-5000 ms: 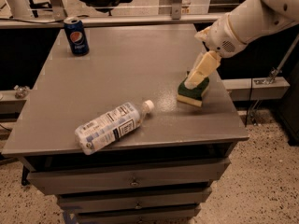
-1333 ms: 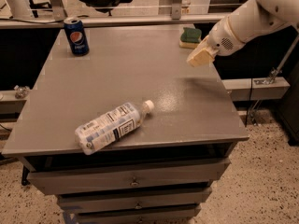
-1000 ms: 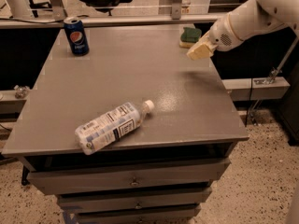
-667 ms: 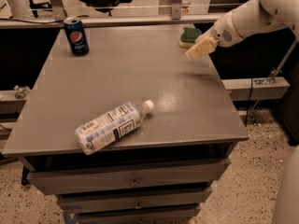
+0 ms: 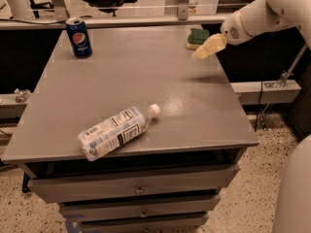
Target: Move sponge near pepsi can
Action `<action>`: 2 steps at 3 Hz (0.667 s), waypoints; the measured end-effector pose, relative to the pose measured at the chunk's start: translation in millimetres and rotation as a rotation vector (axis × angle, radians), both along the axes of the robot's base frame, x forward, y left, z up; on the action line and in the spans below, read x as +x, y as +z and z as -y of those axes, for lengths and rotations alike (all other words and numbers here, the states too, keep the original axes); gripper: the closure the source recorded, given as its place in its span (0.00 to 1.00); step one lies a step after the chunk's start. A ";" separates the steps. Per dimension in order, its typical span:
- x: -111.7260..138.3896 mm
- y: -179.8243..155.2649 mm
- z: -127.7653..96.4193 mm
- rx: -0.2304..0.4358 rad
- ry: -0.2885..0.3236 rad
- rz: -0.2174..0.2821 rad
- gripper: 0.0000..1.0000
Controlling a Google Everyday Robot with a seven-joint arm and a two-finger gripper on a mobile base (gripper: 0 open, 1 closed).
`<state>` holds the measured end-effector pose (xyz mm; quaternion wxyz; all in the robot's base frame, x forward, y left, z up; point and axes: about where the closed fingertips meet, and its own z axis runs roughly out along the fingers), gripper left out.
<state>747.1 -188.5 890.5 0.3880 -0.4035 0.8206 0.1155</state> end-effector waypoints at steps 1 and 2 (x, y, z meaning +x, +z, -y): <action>-0.9 -5.4 -0.7 0.026 -0.004 -0.004 0.00; 16.1 -8.4 4.1 0.116 -0.052 0.019 0.00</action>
Offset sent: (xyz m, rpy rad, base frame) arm 0.0418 -0.0199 -0.0051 0.2423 -0.0709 -0.1341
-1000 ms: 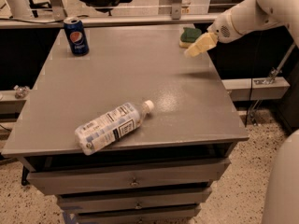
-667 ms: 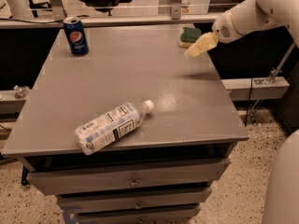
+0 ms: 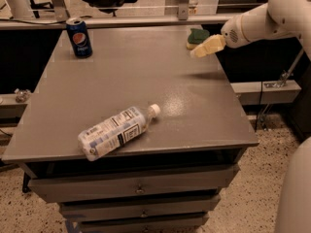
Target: Move sponge near pepsi can
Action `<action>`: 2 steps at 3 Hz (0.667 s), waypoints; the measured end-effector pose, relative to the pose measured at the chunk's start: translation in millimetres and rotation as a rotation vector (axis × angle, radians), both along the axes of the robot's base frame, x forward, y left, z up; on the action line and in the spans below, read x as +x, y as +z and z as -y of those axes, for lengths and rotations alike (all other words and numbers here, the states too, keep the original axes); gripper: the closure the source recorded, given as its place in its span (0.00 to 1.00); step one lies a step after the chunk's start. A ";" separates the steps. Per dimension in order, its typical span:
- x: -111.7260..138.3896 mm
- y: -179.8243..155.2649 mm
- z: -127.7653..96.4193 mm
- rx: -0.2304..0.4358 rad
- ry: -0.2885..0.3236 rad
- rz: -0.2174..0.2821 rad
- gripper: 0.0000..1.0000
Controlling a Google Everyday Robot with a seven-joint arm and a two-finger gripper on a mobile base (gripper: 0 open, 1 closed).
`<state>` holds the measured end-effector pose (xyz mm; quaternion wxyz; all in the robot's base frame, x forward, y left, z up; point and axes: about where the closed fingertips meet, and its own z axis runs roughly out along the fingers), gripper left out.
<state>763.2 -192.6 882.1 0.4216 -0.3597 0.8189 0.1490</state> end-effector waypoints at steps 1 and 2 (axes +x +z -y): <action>28.2 -3.0 5.2 0.070 -0.072 0.038 0.00; 55.2 -9.3 4.3 0.098 -0.132 0.081 0.00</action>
Offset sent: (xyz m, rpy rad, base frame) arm 0.0864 -0.0093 -0.0114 0.1279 -0.1470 -0.2186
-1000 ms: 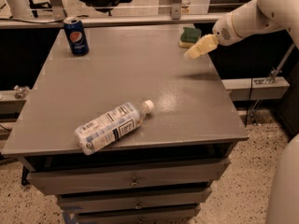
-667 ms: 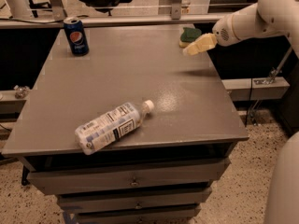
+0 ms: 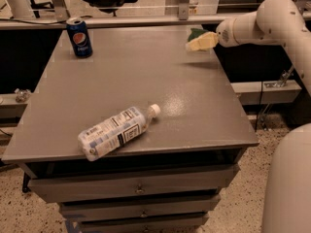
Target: Move sponge near pepsi can
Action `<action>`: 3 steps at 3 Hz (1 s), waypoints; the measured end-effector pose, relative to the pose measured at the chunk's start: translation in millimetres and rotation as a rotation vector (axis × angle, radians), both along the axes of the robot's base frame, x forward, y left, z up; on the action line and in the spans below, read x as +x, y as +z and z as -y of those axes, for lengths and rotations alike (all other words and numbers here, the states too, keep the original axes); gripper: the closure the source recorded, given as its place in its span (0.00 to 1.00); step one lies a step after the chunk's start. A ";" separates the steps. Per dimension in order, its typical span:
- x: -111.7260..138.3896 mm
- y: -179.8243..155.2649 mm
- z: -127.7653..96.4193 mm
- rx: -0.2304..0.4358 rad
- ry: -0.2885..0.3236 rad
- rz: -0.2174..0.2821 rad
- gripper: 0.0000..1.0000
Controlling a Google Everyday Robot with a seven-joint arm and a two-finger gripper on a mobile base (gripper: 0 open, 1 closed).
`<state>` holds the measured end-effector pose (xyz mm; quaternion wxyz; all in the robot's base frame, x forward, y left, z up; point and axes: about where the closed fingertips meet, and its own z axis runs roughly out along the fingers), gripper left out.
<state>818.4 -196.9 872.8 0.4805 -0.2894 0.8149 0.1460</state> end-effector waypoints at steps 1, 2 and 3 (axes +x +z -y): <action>15.7 -11.0 -3.3 -0.018 -0.040 0.030 0.00; 25.4 -24.6 -4.8 -0.035 -0.069 0.039 0.00; 30.4 -32.8 -7.3 -0.033 -0.087 0.043 0.17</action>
Offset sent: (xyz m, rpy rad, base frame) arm 0.0345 0.0009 -0.0362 -0.0585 -0.0560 -0.1130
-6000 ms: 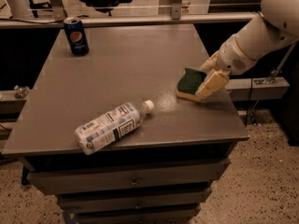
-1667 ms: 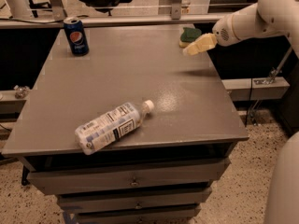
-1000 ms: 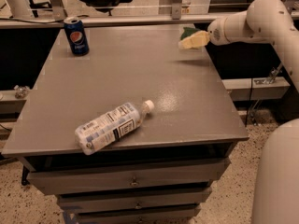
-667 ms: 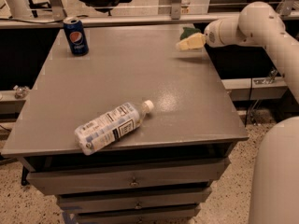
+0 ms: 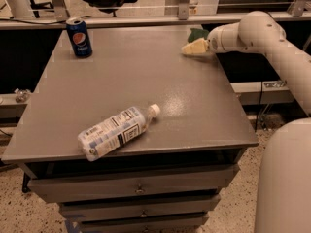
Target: Move sponge near pepsi can
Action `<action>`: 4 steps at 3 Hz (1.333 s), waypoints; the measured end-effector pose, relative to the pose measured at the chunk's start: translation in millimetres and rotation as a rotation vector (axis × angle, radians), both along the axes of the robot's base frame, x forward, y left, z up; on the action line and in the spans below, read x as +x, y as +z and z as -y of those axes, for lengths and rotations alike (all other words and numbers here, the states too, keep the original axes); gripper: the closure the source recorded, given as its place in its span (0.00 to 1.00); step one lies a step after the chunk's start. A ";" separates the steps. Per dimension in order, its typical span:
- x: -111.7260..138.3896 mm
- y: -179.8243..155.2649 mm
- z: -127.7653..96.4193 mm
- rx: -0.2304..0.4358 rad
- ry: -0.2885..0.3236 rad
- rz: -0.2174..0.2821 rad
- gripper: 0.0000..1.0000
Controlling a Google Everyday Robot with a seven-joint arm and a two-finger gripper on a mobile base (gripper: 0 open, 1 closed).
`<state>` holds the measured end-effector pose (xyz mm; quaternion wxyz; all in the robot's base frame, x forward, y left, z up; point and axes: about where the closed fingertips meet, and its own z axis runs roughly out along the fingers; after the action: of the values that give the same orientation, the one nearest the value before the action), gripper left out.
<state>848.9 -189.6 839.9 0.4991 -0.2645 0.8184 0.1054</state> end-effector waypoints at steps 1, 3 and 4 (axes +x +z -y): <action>1.9 -4.9 -0.2 0.004 -0.013 0.000 0.40; 3.3 2.2 2.6 0.016 -0.017 0.021 0.87; -0.8 18.4 -0.1 0.046 0.015 0.043 1.00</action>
Offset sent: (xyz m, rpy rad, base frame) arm 0.0035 -0.0076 -0.0014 0.0088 -0.0155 -0.0337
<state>848.0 -189.5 858.4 0.5218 -0.2611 0.8029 0.1221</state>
